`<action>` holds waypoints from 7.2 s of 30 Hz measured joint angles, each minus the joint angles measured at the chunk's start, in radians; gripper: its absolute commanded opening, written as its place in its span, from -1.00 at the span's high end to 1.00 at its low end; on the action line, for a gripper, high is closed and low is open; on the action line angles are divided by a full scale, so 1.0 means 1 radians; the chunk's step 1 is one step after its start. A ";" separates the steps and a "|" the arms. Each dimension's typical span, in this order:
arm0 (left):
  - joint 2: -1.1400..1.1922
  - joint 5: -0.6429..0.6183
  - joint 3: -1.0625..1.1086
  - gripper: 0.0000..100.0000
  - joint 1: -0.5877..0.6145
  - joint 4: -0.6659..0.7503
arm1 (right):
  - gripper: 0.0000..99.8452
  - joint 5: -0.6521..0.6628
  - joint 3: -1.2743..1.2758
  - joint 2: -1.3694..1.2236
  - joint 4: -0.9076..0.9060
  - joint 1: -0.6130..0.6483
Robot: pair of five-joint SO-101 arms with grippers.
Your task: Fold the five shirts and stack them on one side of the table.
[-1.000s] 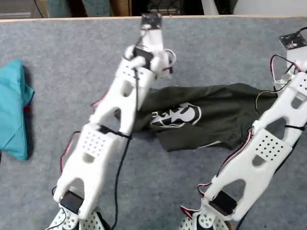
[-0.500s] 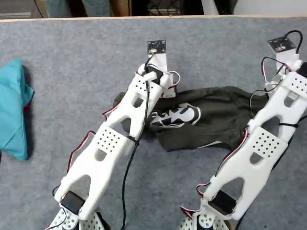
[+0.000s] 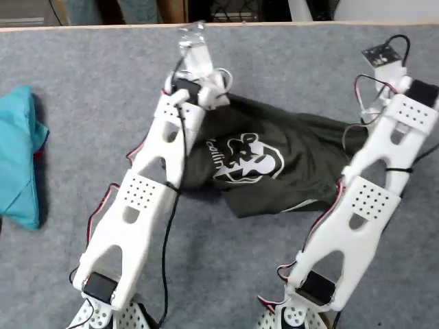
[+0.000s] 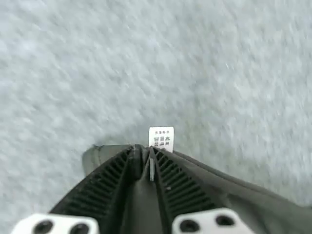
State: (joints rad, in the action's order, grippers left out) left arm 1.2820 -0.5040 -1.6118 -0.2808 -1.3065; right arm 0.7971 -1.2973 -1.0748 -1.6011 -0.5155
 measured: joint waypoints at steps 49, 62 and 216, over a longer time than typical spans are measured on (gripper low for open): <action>0.014 -0.473 0.293 0.62 -0.052 0.146 | 0.97 0.229 0.000 0.100 -0.146 -0.173; 0.009 -0.519 0.279 0.73 -0.008 0.038 | 0.97 0.229 0.000 0.100 -0.146 -0.173; -2.154 0.339 1.410 0.94 0.377 -0.152 | 0.97 -0.423 -0.086 1.152 0.091 0.074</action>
State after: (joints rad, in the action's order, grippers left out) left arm -0.8723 -0.1649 -0.2018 0.0967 -1.4584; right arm 0.3736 -1.3832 0.0775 -1.5106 -0.4419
